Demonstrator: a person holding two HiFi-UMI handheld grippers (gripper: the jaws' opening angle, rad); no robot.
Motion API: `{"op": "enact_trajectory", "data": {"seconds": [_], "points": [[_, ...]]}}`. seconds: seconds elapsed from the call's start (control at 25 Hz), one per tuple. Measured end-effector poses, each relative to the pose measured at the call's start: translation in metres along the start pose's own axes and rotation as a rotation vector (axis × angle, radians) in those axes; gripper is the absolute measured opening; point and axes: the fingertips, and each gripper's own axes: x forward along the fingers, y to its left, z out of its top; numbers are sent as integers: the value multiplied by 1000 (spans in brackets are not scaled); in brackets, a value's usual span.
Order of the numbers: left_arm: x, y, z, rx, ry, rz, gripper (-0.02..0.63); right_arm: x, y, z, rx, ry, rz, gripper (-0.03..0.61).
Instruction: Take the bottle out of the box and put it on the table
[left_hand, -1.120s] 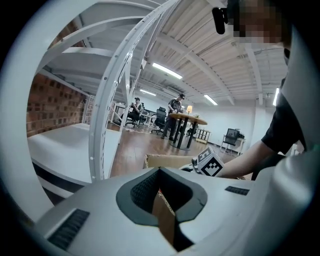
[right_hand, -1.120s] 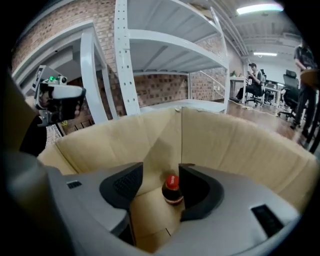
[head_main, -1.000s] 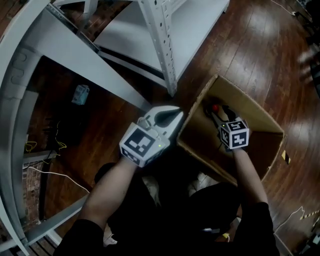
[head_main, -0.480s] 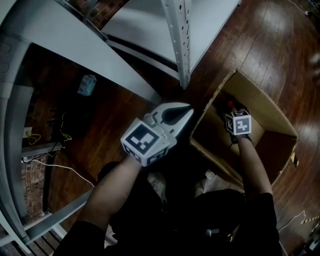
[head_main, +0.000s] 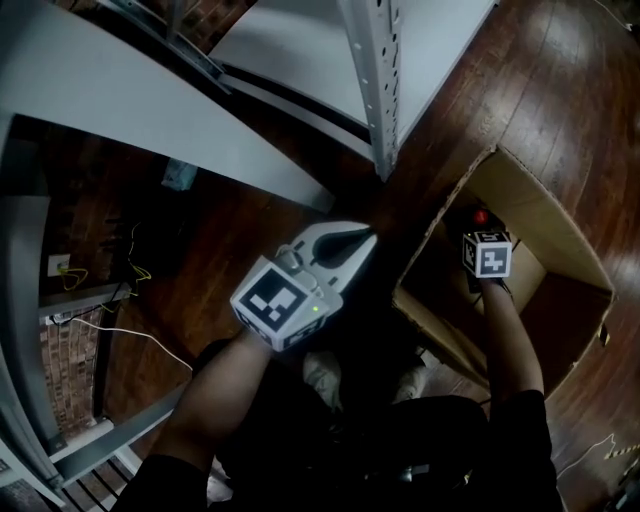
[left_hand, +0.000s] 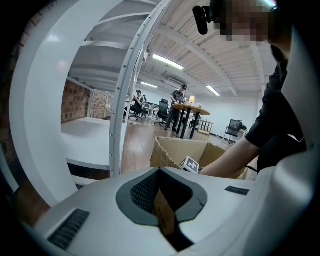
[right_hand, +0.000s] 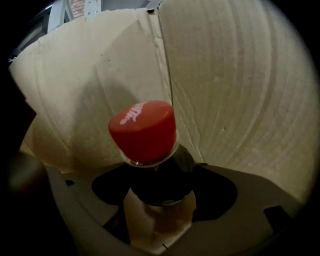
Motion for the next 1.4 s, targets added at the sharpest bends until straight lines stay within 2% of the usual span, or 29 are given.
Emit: {"op": "enact_trajectory", "data": {"seconds": [0.12,0.4,0.52,0.72,0.84,1.08,1.24,1.4], "points": [[-2,3,-6,1,17,7,5,4,-12,0,19,-12,-49,345],[1,5,-8,-10,14,2,5,0,-8,2,-34,-1,-46,332],[4,3,-8,-18,8,-17,5,-17,6,4,-52,-18,-25,325],[7,2,-7,-22,23,-20,5,-46,33,19,-148,-76,26,323],[17,0,1,-37,8,-25,5,-72,36,27,-142,-94,40,322],[37,-15,27,-38,-71,-86,5,-139,28,57,-148,-186,23,322],[45,-20,33,-48,-103,-107,5,-190,23,74,-112,-253,17,322],[45,-19,51,-70,-130,-89,5,-243,23,96,-84,-328,-5,322]]}}
